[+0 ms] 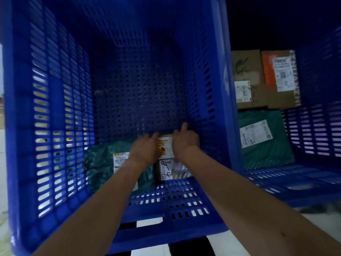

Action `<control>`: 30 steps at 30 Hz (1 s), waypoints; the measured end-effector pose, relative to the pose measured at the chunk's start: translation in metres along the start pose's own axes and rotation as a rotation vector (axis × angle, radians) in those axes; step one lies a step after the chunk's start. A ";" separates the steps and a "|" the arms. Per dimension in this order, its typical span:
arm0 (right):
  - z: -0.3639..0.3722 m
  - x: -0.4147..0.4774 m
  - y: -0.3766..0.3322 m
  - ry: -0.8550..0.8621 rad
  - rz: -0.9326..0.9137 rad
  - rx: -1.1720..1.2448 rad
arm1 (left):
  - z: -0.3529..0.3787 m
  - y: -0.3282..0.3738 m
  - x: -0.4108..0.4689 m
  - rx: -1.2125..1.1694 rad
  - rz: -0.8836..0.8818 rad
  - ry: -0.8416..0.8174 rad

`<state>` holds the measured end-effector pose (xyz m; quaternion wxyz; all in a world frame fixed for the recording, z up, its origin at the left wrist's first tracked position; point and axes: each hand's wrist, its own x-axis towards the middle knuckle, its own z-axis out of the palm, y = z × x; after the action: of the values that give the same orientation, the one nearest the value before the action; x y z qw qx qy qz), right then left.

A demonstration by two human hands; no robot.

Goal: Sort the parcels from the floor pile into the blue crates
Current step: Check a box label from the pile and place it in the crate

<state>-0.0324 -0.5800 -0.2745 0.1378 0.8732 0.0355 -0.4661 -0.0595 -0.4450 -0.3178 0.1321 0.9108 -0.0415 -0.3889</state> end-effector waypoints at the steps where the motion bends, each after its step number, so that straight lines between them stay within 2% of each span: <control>1: 0.004 0.003 -0.001 0.012 -0.012 -0.022 | 0.001 0.000 0.002 0.021 0.007 0.014; 6: 0.025 0.020 -0.001 0.020 -0.026 0.110 | 0.002 -0.004 0.012 0.111 0.057 0.069; 14: 0.034 0.041 -0.004 -0.033 -0.027 0.275 | 0.004 -0.007 0.027 0.138 0.052 0.026; 21: 0.029 0.030 0.001 -0.065 0.010 0.464 | 0.001 -0.017 0.006 -0.019 0.102 0.001; 25: 0.020 0.002 0.003 -0.110 0.046 0.511 | -0.031 -0.025 -0.026 -0.050 0.110 -0.045; 30: 0.002 -0.050 0.008 -0.079 0.057 0.638 | -0.084 -0.012 -0.078 -0.017 0.068 -0.090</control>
<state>-0.0605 -0.5851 -0.2326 -0.1288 0.8541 -0.1421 -0.4834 -0.0534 -0.4022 -0.2110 0.1510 0.8892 -0.0750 -0.4253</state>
